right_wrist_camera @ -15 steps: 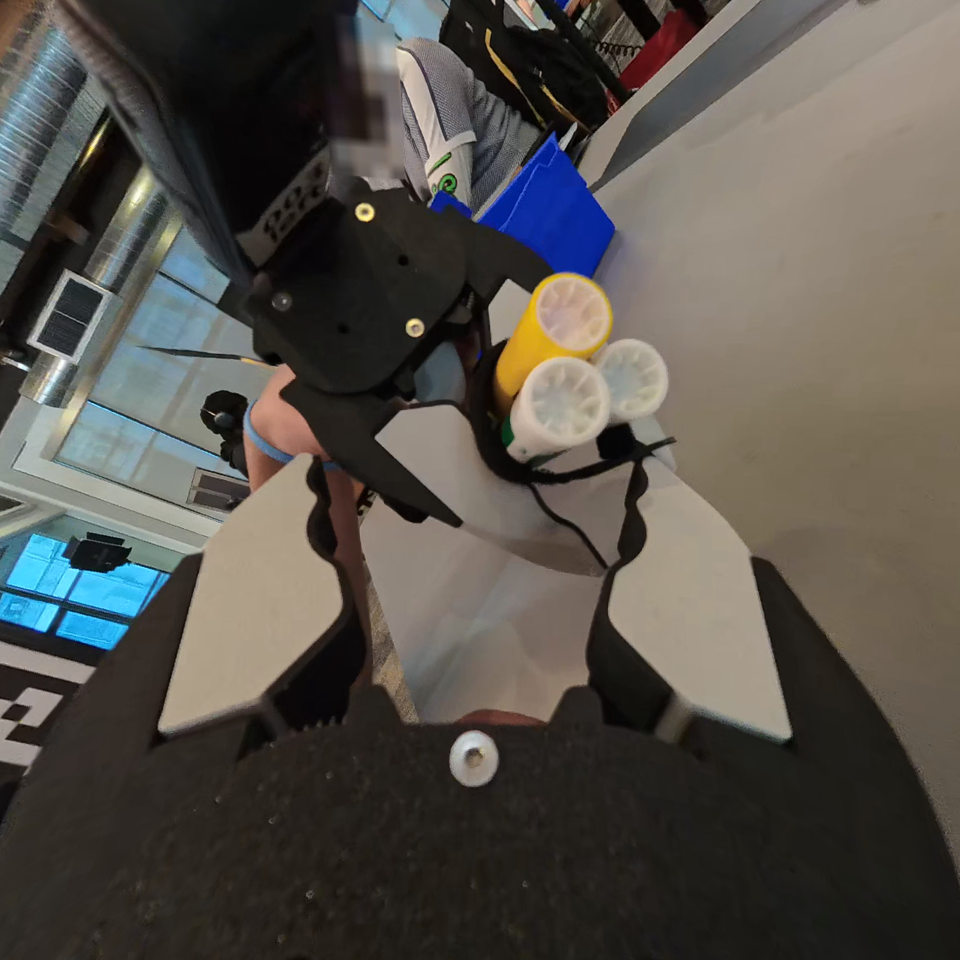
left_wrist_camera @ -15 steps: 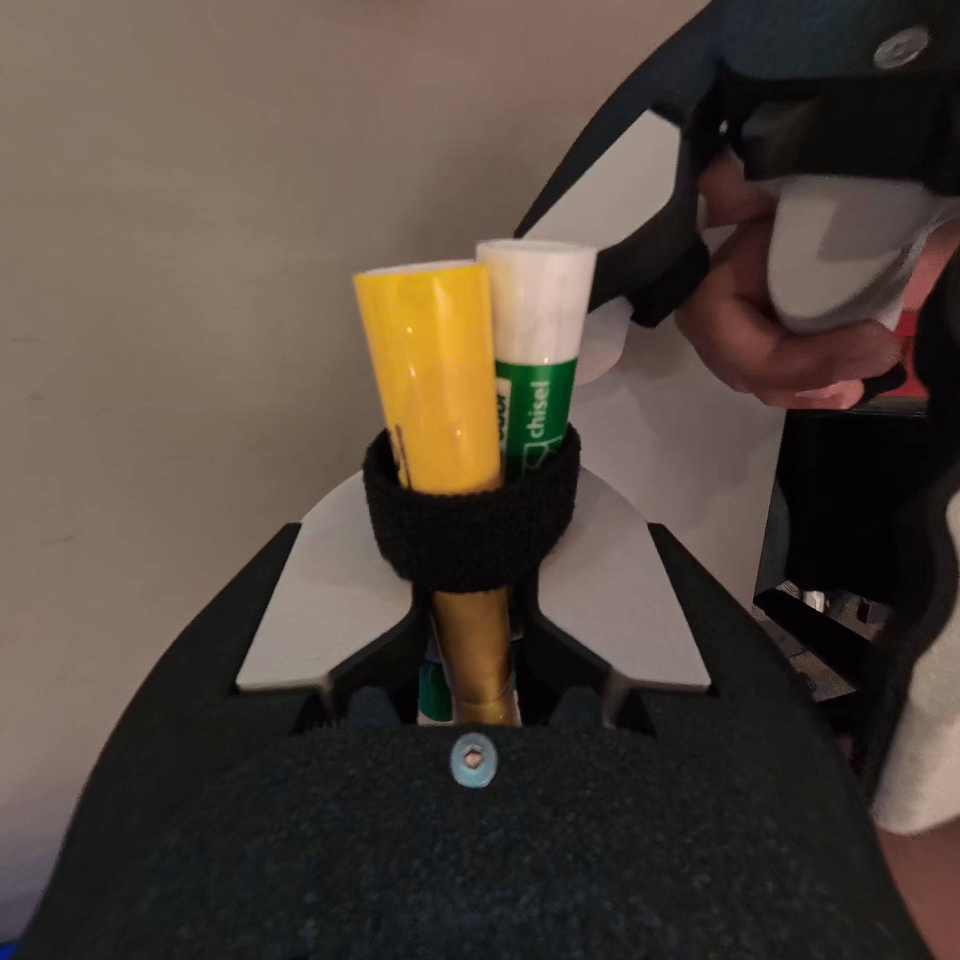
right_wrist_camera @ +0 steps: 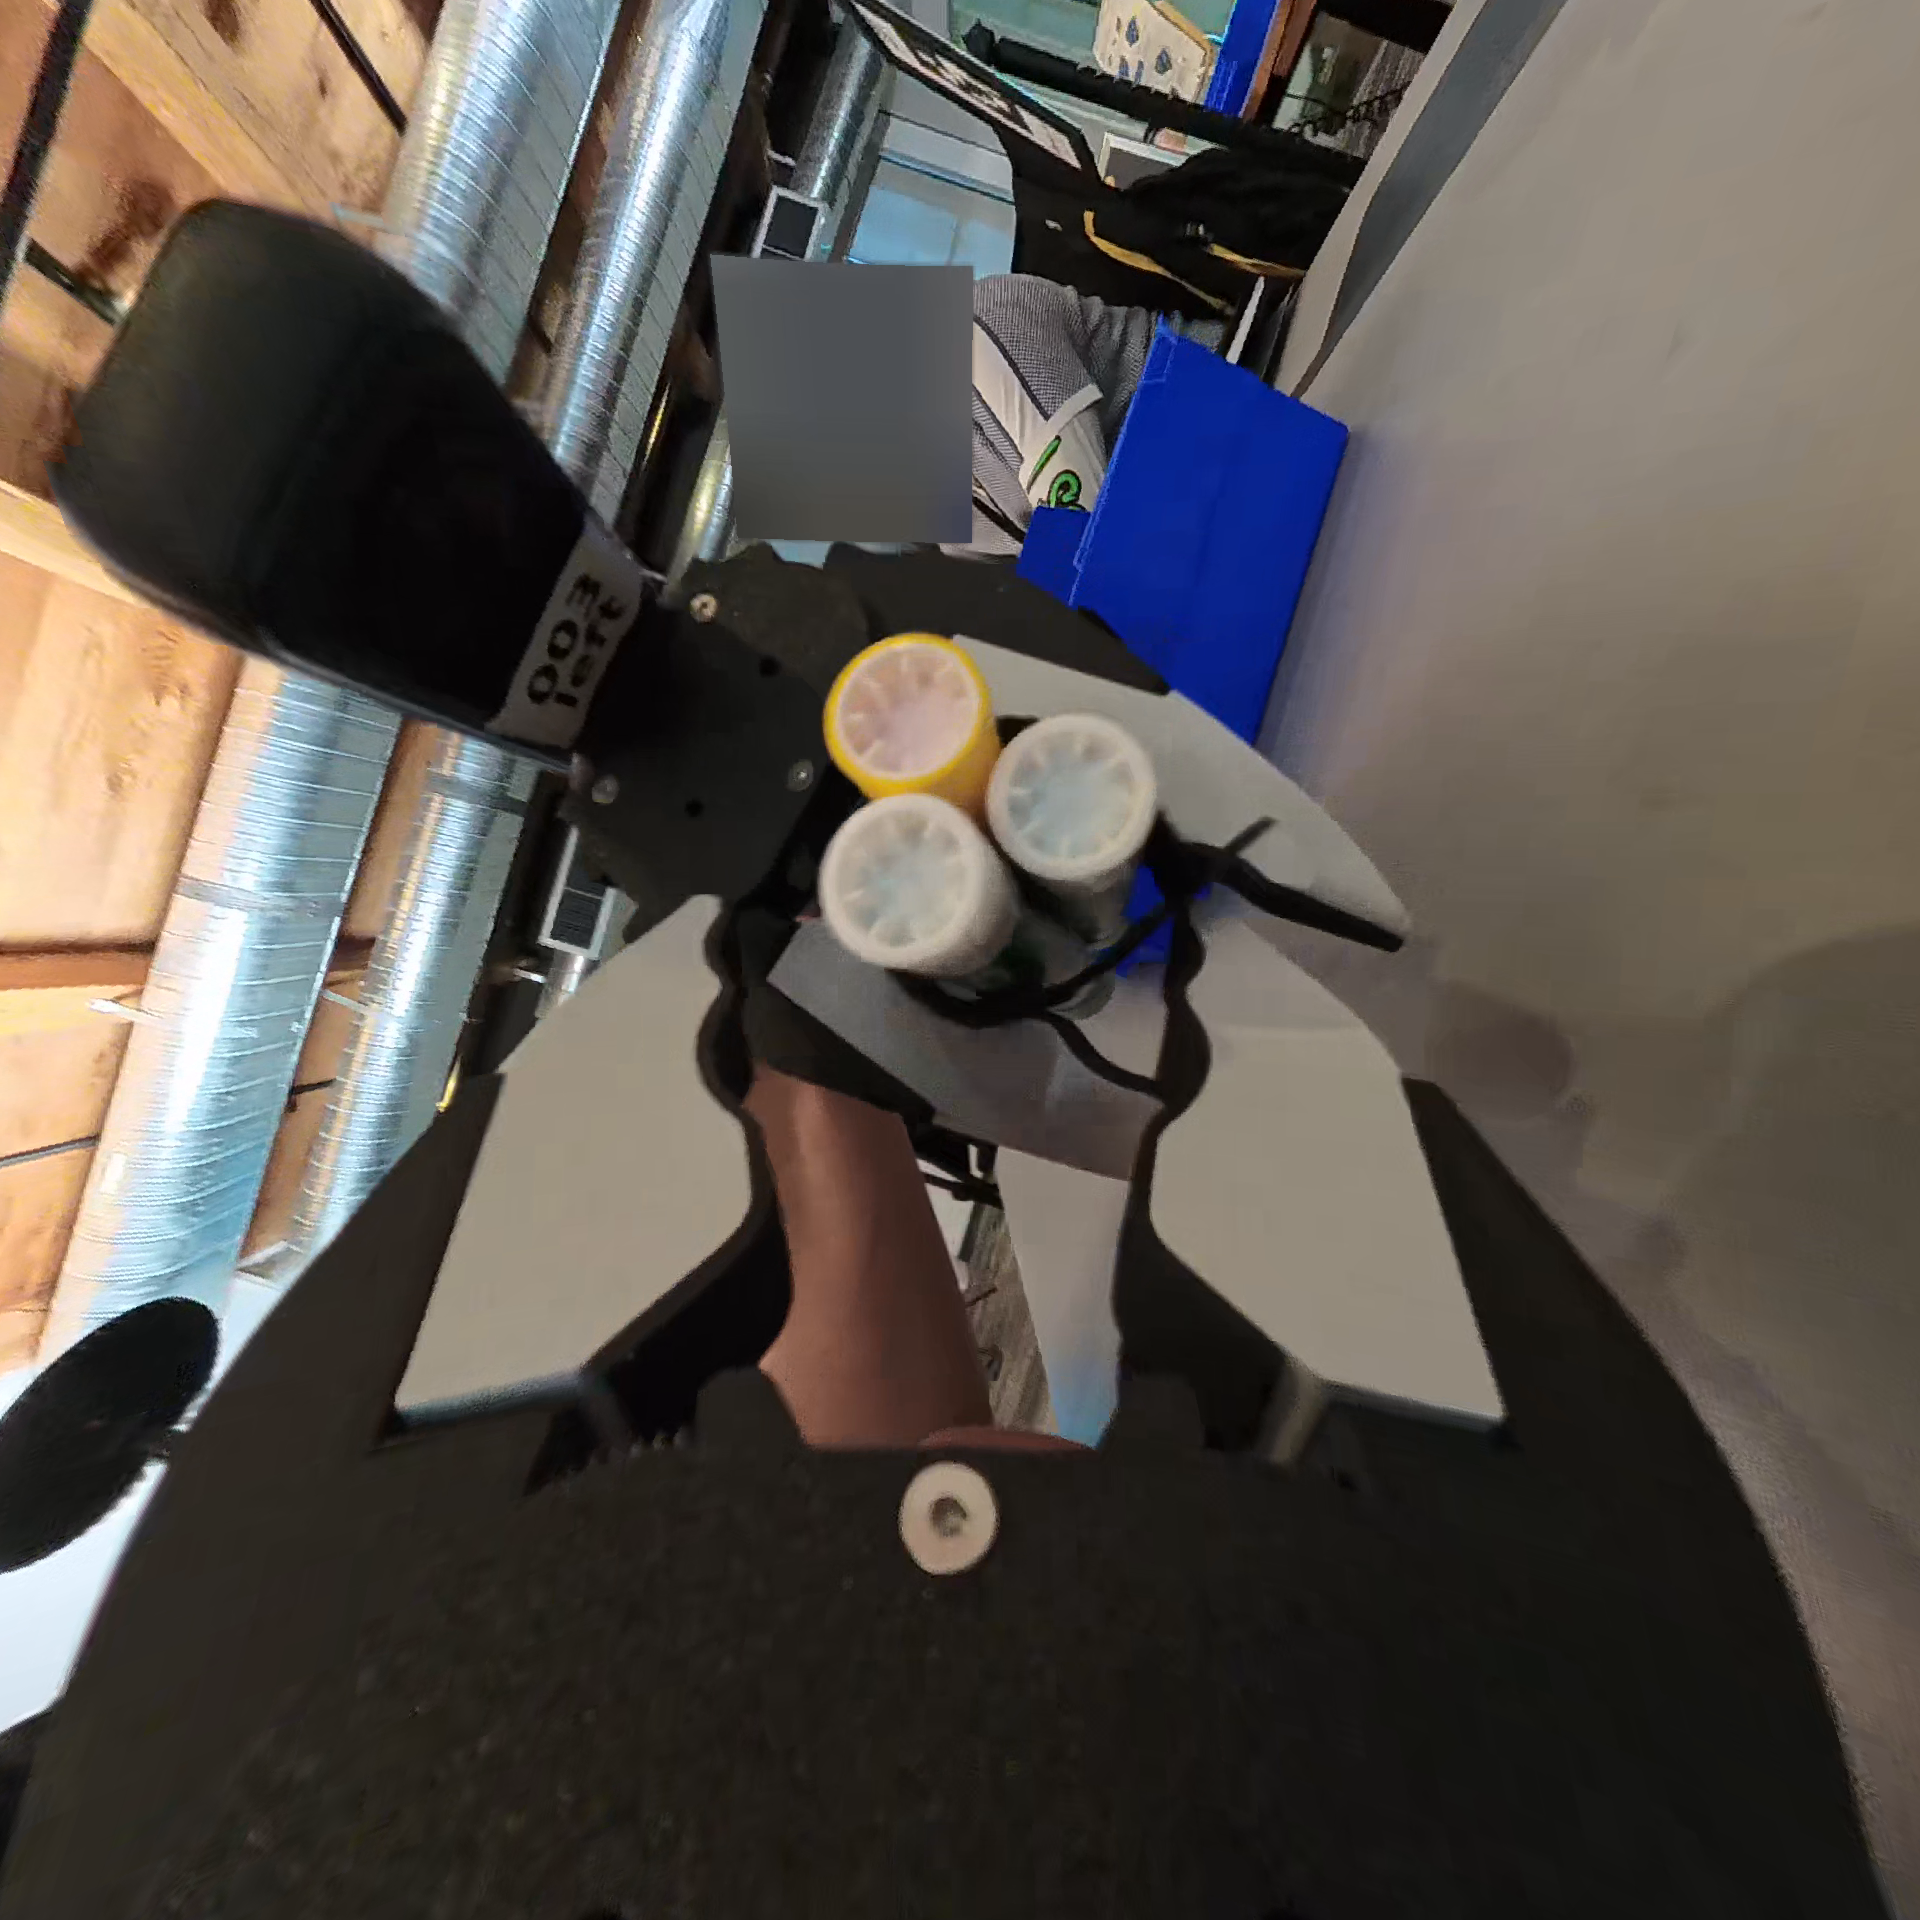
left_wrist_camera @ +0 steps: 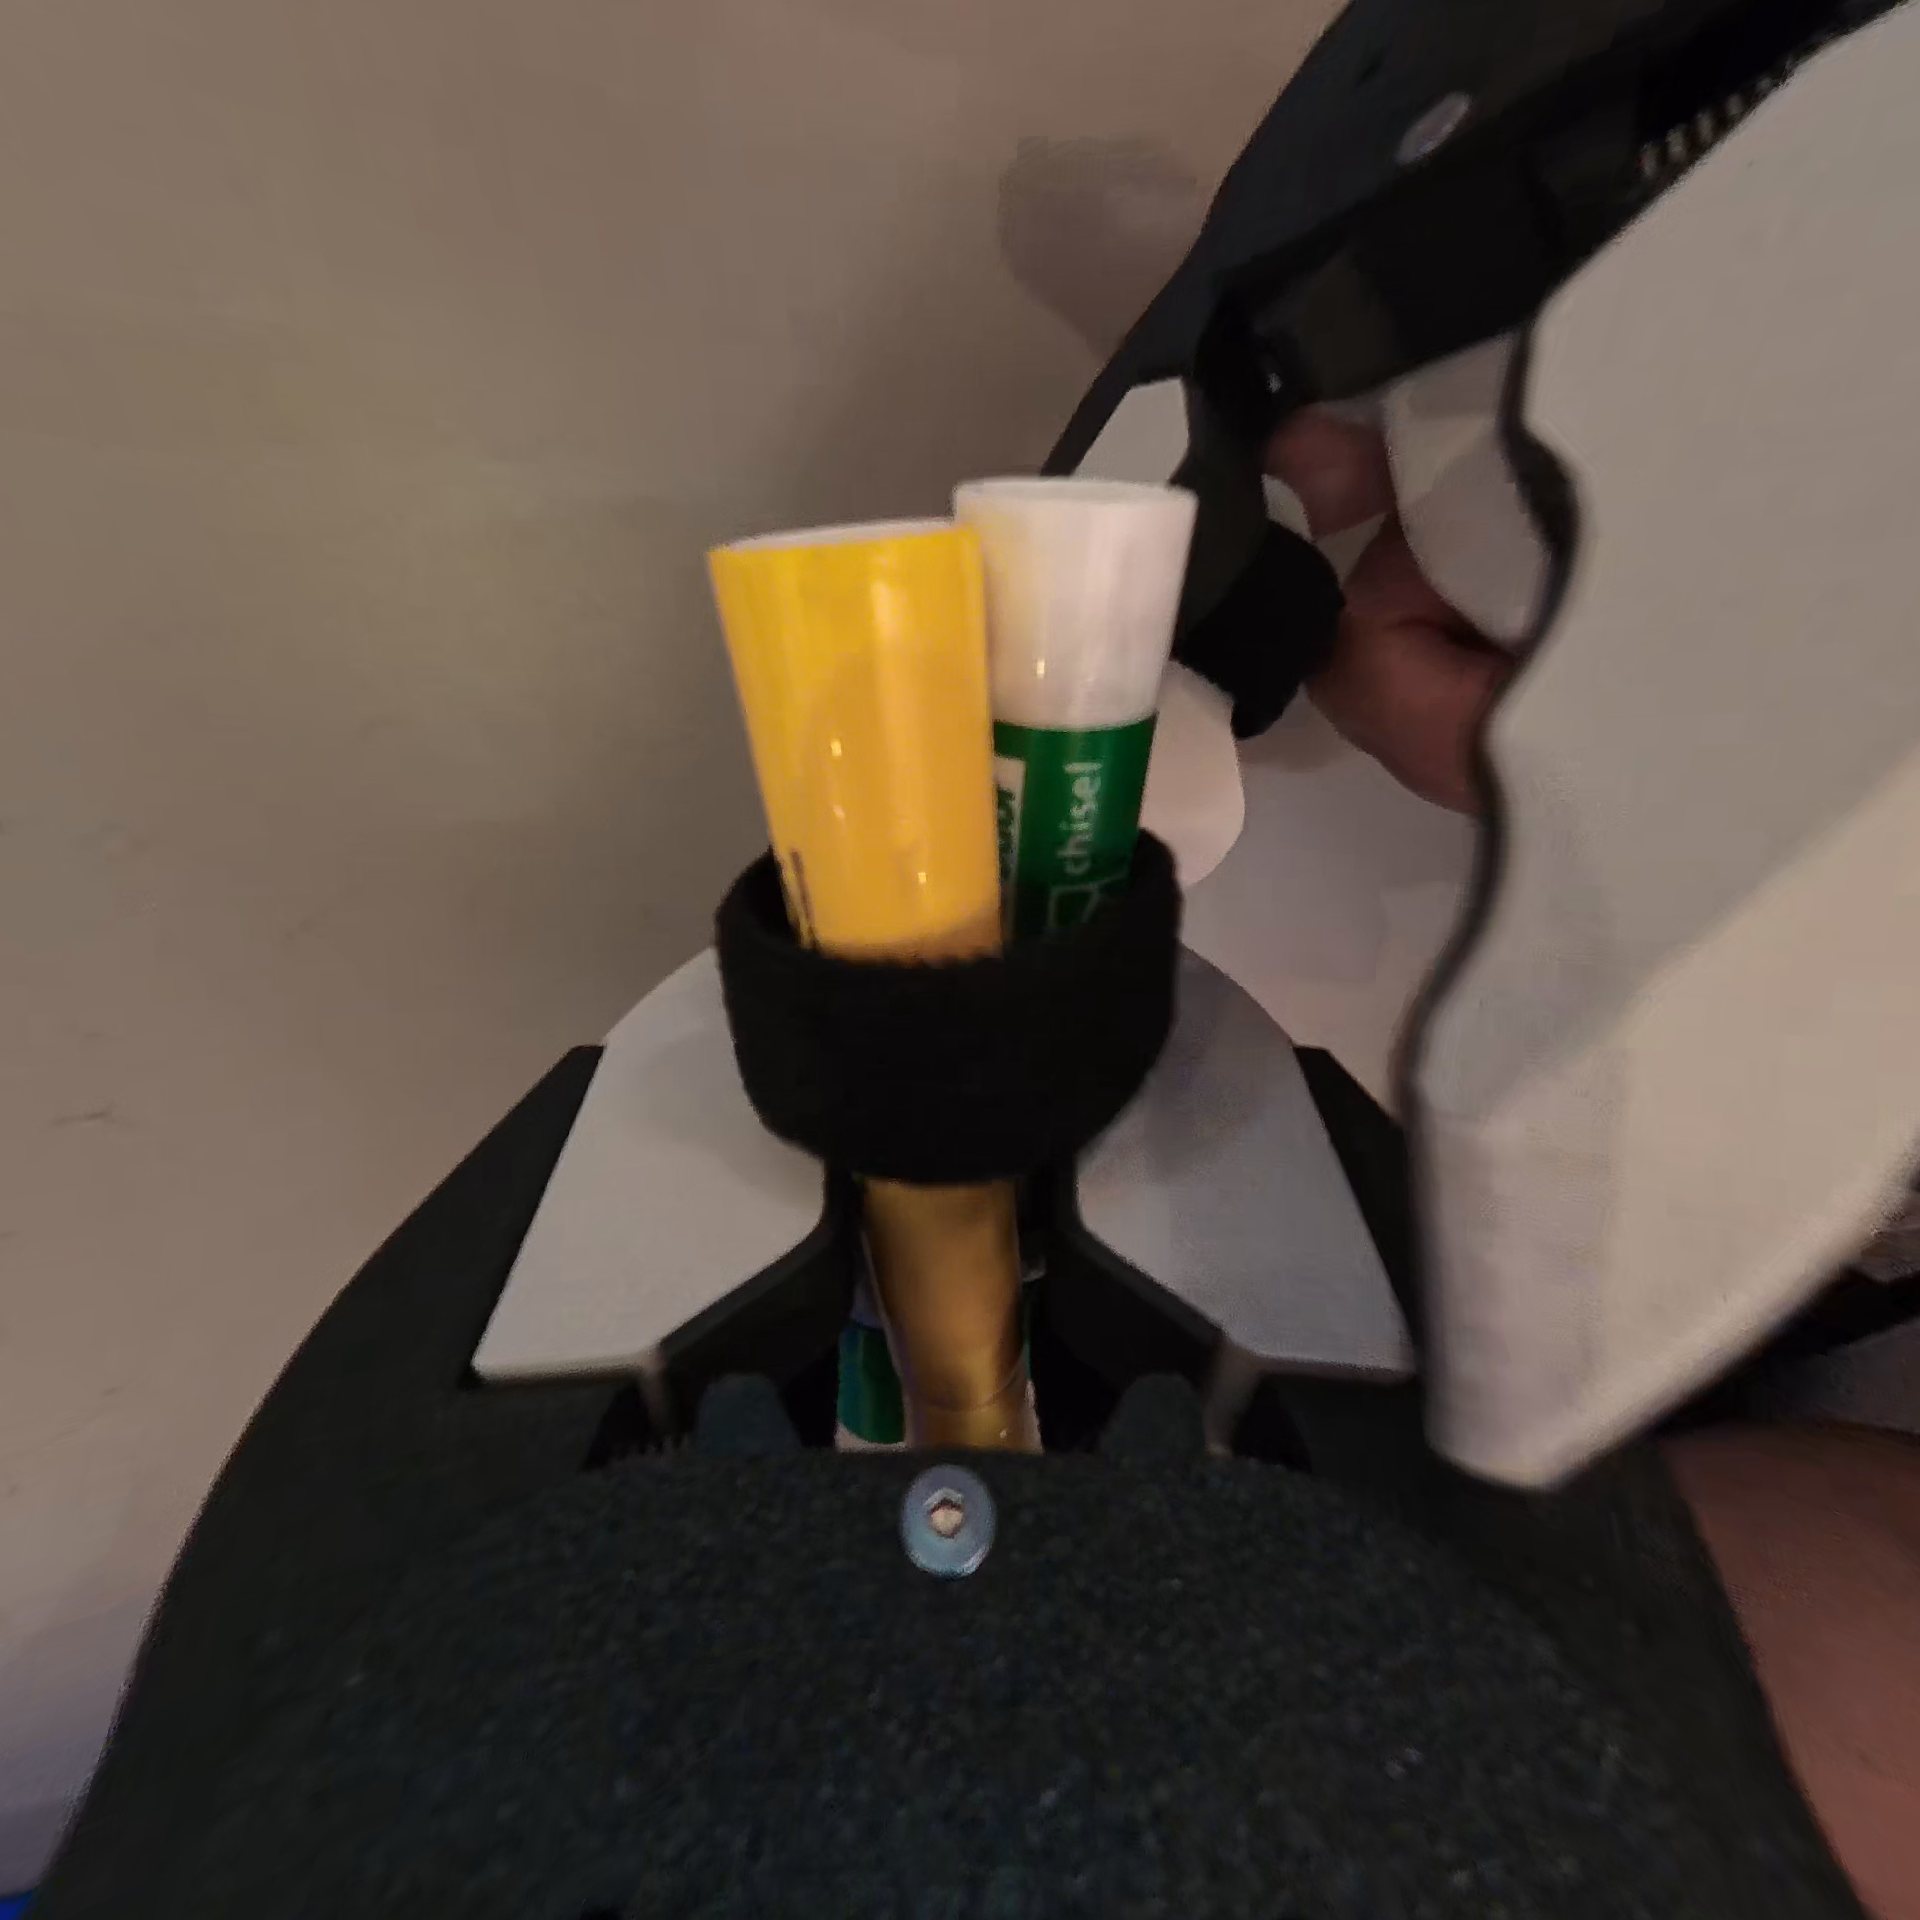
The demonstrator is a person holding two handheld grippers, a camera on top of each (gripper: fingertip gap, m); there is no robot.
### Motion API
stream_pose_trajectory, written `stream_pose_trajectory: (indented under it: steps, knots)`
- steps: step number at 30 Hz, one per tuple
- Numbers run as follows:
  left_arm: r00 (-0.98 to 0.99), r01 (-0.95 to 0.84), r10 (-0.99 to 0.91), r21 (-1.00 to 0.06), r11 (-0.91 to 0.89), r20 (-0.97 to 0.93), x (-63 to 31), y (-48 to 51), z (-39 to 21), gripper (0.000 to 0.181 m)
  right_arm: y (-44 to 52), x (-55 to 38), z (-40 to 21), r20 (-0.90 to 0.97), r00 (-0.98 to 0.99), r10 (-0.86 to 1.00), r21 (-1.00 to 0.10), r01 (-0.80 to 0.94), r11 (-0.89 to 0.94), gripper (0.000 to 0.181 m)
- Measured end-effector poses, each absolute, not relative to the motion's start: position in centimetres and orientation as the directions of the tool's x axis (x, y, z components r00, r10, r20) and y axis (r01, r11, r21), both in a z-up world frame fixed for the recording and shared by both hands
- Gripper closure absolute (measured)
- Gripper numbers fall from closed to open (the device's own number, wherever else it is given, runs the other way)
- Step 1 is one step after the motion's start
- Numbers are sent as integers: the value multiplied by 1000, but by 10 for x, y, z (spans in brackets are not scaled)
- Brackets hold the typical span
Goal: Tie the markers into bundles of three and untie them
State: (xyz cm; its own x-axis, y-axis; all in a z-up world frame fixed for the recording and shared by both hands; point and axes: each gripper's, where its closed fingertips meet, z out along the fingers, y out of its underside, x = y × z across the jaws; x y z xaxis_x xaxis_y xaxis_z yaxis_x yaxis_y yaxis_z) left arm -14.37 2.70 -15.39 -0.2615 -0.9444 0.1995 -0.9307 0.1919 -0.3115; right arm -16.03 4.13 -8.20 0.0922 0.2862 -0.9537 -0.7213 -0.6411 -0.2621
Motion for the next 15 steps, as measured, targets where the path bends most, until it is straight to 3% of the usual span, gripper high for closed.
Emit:
stream_pose_trajectory:
  steps: [4,9,15]
  knots:
    - [-271,-930,-942,-307,203,197,-144,24,-153,140,42,-157,-89,-960,72,269,-235,-728,-644,140]
    - [-270,-933,-947,-290,213,174,-144,26,-156,140,40,-155,-91,-961,81,266,-238,-734,-636,156]
    - [-272,-933,-944,-289,212,186,-144,25,-156,141,39,-155,-94,-959,59,275,-228,-737,-636,147]
